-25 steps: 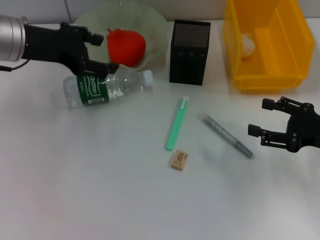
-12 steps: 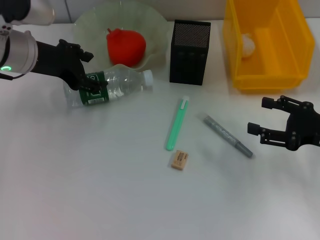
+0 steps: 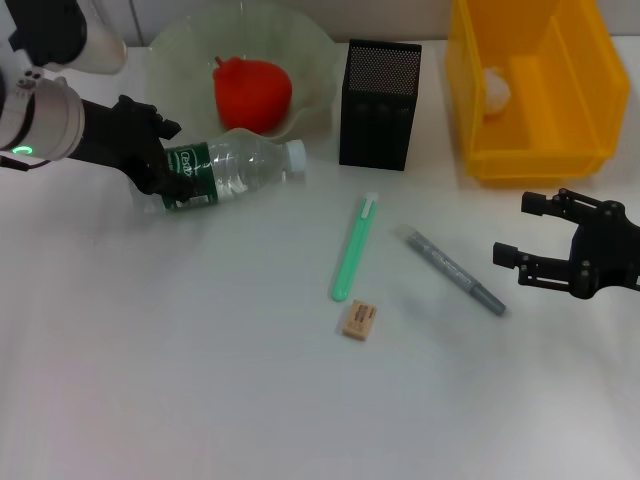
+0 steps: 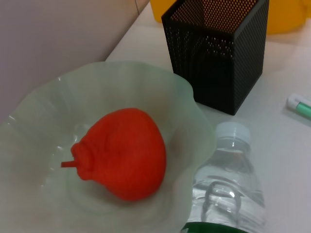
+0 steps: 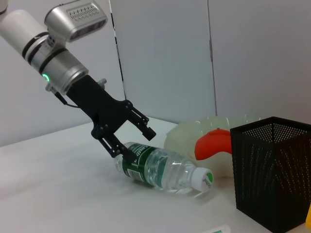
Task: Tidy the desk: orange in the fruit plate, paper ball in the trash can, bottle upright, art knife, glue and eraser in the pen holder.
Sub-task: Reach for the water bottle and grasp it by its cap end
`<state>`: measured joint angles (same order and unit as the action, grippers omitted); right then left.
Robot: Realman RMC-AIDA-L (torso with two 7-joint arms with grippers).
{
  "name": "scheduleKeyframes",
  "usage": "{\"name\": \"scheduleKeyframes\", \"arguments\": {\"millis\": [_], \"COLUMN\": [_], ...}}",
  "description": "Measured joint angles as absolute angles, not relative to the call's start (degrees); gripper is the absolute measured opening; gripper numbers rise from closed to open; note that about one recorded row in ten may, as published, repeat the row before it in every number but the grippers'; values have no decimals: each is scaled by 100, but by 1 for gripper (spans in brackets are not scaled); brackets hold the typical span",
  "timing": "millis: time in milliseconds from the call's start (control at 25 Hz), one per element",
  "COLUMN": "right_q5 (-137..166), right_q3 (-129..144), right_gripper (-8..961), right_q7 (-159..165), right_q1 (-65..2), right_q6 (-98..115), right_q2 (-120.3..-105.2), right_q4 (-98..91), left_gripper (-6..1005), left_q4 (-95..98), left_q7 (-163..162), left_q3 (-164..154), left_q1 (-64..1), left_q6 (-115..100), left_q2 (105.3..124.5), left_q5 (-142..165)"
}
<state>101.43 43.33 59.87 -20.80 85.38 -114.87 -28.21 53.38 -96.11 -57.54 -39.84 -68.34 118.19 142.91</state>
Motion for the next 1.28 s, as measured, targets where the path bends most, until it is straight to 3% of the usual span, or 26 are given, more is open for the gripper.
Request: {"name": "scheduleKeyframes", "arguments": {"millis": [1280], "right_q5": [10144], "right_q3": [4333], "right_gripper": [808], "right_q7": [6064], "right_q1": [-2036], "right_q6": [8591], "right_q2": [-11505], "right_q4": [-2821], "left_gripper": [813], "left_q4": [5164], "left_q7": [-9677], "left_q3": [-6362], "left_q1": [-4042], "left_q6": [-7091], "left_q2": [11874], "left_q5": [14013]}}
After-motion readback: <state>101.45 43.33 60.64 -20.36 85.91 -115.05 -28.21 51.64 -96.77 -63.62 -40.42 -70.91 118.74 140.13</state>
